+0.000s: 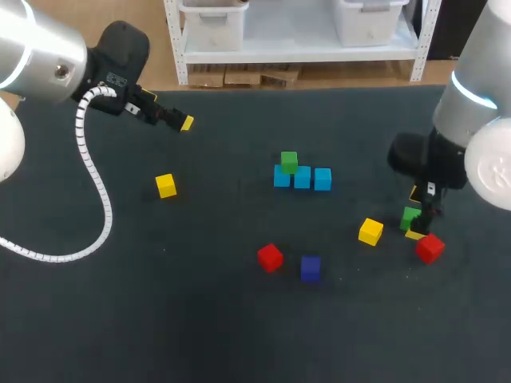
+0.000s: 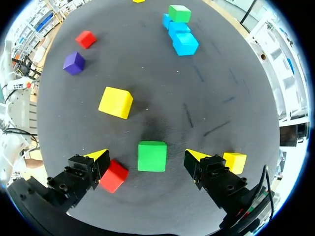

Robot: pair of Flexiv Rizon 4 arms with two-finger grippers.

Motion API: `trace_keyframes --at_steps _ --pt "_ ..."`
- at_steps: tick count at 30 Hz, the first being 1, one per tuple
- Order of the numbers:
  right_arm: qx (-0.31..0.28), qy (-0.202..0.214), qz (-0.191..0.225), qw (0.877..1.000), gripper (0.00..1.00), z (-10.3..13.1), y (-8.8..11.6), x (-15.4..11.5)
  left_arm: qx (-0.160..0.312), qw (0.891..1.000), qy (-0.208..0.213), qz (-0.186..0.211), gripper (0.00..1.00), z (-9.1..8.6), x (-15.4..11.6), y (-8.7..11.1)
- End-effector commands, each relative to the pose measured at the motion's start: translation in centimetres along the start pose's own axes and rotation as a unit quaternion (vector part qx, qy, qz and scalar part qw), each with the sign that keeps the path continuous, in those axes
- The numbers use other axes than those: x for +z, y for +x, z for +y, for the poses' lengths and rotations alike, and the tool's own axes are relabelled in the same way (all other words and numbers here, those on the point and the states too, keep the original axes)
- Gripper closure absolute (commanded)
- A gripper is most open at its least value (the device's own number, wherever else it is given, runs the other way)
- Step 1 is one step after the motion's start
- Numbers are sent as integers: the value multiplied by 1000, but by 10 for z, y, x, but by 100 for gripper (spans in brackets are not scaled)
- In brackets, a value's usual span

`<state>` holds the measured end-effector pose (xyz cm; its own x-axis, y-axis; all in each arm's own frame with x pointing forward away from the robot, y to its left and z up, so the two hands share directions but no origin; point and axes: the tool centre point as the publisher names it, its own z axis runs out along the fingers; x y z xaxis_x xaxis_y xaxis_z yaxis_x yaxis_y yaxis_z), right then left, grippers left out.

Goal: Place the blue cubes, place green cubes on the blue cubes, place the yellow cubes on the green cubes, then place the red cubes on the yellow cubes, and place purple cube on the red cubes.

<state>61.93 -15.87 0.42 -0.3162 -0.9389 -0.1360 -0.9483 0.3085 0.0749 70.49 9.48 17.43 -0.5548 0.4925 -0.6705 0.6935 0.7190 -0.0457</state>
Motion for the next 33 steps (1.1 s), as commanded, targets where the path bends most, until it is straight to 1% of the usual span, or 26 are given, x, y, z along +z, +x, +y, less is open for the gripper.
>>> trace_keyframes --at_steps 1,3,4,5,6,9,12,14,15,17,19,27,29,32,33 --pt "-2 -14 2 1000 20 -11 -2 3 0 1000 1 -1 0 1 1 0" --pt "-7 -19 5 1000 32 -11 -3 5 0 1000 1 -1 0 1 1 0" --pt "-7 -21 6 1000 35 -11 -3 5 0 1000 1 -1 0 1 1 0" --pt "-8 -22 7 1000 47 -11 -2 6 0 1000 1 -1 0 1 1 0" --pt "-9 -24 9 1000 51 -11 -2 6 0 1000 1 -1 0 1 1 0" --pt "-12 -27 13 999 54 -12 -2 7 0 1000 1 -1 0 1 1 0" --pt "-17 -29 16 999 60 -11 -2 7 0 1000 1 -1 0 1 1 0" --pt "-19 -27 18 999 67 -12 -2 6 0 1000 1 -1 0 1 1 0" --pt "-20 -25 18 999 74 -12 -2 4 0 1000 1 -1 0 1 1 0" --pt "-30 -20 20 999 83 -13 -4 -1 0 1000 1 -1 0 1 1 0" --pt "-43 -20 15 999 84 -12 -8 -10 0 1000 1 -1 0 1 1 0" --pt "-121 -5 13 993 83 -6 -30 -50 0 1000 1 -1 0 1 1 0" --pt "-134 -3 8 991 83 -6 -38 -58 0 1000 1 -1 0 1 1 0" --pt "-139 -3 -20 990 84 -8 -56 -66 0 1000 1 -1 0 1 1 0" --pt "-143 0 -19 990 84 -9 -61 -67 0 1000 1 -1 0 1 1 0"
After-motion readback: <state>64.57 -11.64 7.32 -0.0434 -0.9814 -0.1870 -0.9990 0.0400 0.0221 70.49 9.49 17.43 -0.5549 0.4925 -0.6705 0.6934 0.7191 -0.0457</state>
